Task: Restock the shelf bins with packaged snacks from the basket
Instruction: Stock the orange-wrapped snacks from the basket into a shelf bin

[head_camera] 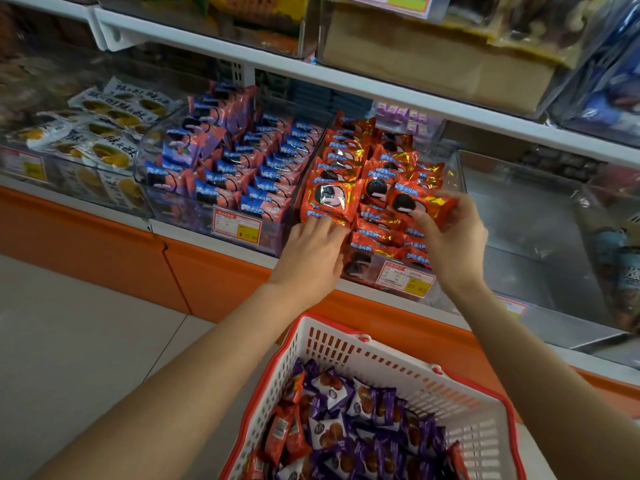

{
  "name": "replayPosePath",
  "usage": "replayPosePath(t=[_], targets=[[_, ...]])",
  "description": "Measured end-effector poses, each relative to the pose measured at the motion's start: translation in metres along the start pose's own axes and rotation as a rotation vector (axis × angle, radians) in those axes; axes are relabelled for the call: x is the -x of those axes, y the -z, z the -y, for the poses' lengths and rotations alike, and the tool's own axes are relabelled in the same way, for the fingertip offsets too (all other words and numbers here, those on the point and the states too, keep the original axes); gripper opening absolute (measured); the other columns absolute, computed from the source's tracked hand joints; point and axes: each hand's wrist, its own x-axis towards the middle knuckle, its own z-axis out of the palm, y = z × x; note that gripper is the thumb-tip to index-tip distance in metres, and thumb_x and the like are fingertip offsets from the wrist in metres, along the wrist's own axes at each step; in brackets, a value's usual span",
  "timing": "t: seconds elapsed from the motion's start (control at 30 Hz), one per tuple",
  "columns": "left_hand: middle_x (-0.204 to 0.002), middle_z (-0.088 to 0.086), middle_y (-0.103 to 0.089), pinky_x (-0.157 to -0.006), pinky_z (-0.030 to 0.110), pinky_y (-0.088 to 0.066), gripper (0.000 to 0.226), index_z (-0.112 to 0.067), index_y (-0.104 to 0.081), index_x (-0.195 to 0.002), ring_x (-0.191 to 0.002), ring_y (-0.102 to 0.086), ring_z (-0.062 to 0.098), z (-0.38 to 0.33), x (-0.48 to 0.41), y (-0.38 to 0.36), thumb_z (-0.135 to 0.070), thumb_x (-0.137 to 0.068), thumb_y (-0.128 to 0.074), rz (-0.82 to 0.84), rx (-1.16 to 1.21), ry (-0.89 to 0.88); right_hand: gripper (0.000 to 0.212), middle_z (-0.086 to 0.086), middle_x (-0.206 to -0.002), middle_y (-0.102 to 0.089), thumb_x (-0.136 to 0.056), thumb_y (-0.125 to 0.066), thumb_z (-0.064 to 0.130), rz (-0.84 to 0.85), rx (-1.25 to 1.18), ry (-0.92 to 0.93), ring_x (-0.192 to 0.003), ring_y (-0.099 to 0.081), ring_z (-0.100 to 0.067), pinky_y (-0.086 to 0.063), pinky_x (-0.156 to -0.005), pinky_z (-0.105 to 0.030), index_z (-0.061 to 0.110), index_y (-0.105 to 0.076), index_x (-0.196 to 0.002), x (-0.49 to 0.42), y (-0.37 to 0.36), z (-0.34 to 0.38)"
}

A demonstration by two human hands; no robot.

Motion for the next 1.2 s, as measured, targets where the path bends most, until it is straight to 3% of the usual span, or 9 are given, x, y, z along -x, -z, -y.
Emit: replayPosePath(t=[0.17, 0.33, 0.53, 0.7, 0.8, 0.87, 0.93, 1.07, 1.2], targets=[[-0.126, 0.012, -0.052, -0.107, 0.043, -0.034, 0.043, -0.010, -0.054, -0.127, -0.122, -0.045, 0.030, 0.004, 0.007, -0.013, -0.011, -0.086, -0.062, -0.028, -0.096, -0.074, 0.036, 0.007, -0.104, -0.061, -0.088, -0.065, 0.029, 0.088, 0.144, -0.016, -0.091, -0.060, -0.007, -0.047, -0.067, -0.013, 0.019, -0.052, -0.120, -0.027, -0.012, -0.013], [-0.147, 0.011, -0.037, -0.116, 0.039, -0.004, 0.061, -0.013, -0.033, -0.146, -0.140, -0.027, 0.029, 0.010, 0.017, -0.023, -0.011, -0.090, -0.057, -0.003, -0.105, -0.095, 0.037, 0.006, -0.102, -0.063, -0.086, -0.068, 0.029, 0.180, 0.096, -0.037, -0.094, -0.062, -0.010, -0.052, -0.080, -0.026, 0.020, -0.051, -0.117, -0.040, -0.024, -0.014], [-0.155, 0.009, -0.024, -0.115, 0.038, 0.010, 0.068, -0.016, -0.020, -0.151, -0.146, -0.013, 0.027, 0.010, 0.020, -0.027, -0.014, -0.093, -0.054, 0.000, -0.114, -0.075, 0.037, 0.001, -0.107, -0.056, -0.088, -0.065, 0.032, 0.326, 0.390, 0.068, -0.080, -0.052, -0.011, -0.044, -0.061, -0.022, 0.021, -0.050, -0.120, -0.046, -0.023, -0.008], [-0.158, 0.008, -0.012, -0.118, 0.040, 0.009, 0.065, -0.018, -0.008, -0.153, -0.147, -0.002, 0.026, 0.005, 0.020, -0.029, -0.023, -0.098, -0.043, 0.032, -0.149, -0.029, 0.035, -0.014, -0.125, -0.048, -0.093, -0.059, 0.025, 0.179, 0.858, 0.388, -0.115, -0.046, -0.029, -0.041, -0.095, -0.038, 0.013, -0.053, -0.125, -0.035, -0.025, -0.001], [-0.159, 0.006, -0.008, -0.119, 0.041, 0.009, 0.064, -0.019, -0.005, -0.153, -0.147, 0.001, 0.026, 0.004, 0.020, -0.028, -0.025, -0.100, -0.041, 0.065, -0.164, -0.014, 0.030, -0.016, -0.104, -0.060, -0.080, -0.069, -0.004, 0.213, 0.895, 0.633, -0.094, -0.058, -0.032, -0.050, -0.075, -0.040, 0.005, -0.064, -0.108, -0.022, -0.022, 0.000], [-0.159, 0.007, -0.008, -0.119, 0.041, 0.008, 0.062, -0.018, -0.006, -0.153, -0.147, 0.001, 0.027, 0.000, 0.020, -0.026, -0.026, -0.100, -0.039, 0.061, -0.151, 0.006, 0.027, -0.014, -0.103, -0.062, -0.083, -0.065, -0.002, 0.312, 0.854, 0.630, -0.088, -0.062, -0.030, -0.051, -0.062, -0.035, 0.005, -0.064, -0.109, -0.007, -0.012, -0.003], [-0.156, 0.012, -0.018, -0.118, 0.042, 0.003, 0.062, -0.014, -0.017, -0.152, -0.146, -0.008, 0.030, -0.006, 0.022, -0.025, -0.022, -0.097, -0.046, 0.017, -0.100, 0.030, 0.023, -0.012, -0.106, -0.062, -0.089, -0.062, 0.007, 0.324, 0.758, 0.597, -0.093, -0.063, -0.028, -0.052, -0.065, -0.034, 0.007, -0.061, -0.112, 0.013, 0.006, -0.012], [-0.123, 0.015, -0.057, -0.107, 0.050, -0.035, 0.052, -0.008, -0.059, -0.122, -0.121, -0.051, 0.034, -0.020, 0.045, -0.041, -0.011, -0.073, -0.074, -0.105, -0.079, -0.096, 0.028, -0.010, -0.099, -0.063, -0.082, -0.069, 0.007, 0.285, 0.750, 0.651, -0.088, -0.063, -0.027, -0.053, -0.068, -0.032, 0.009, -0.055, -0.106, 0.058, 0.044, -0.047], [-0.112, 0.004, -0.062, -0.106, 0.043, -0.036, 0.039, -0.014, -0.062, -0.114, -0.109, -0.058, 0.025, -0.034, 0.077, -0.083, -0.016, -0.076, -0.073, 0.040, -0.027, -0.230, 0.027, -0.001, -0.088, -0.063, -0.077, -0.073, 0.009, 0.477, 0.817, 0.567, -0.074, -0.063, -0.019, -0.052, -0.059, -0.028, 0.016, -0.058, -0.098, 0.108, 0.071, -0.095]])
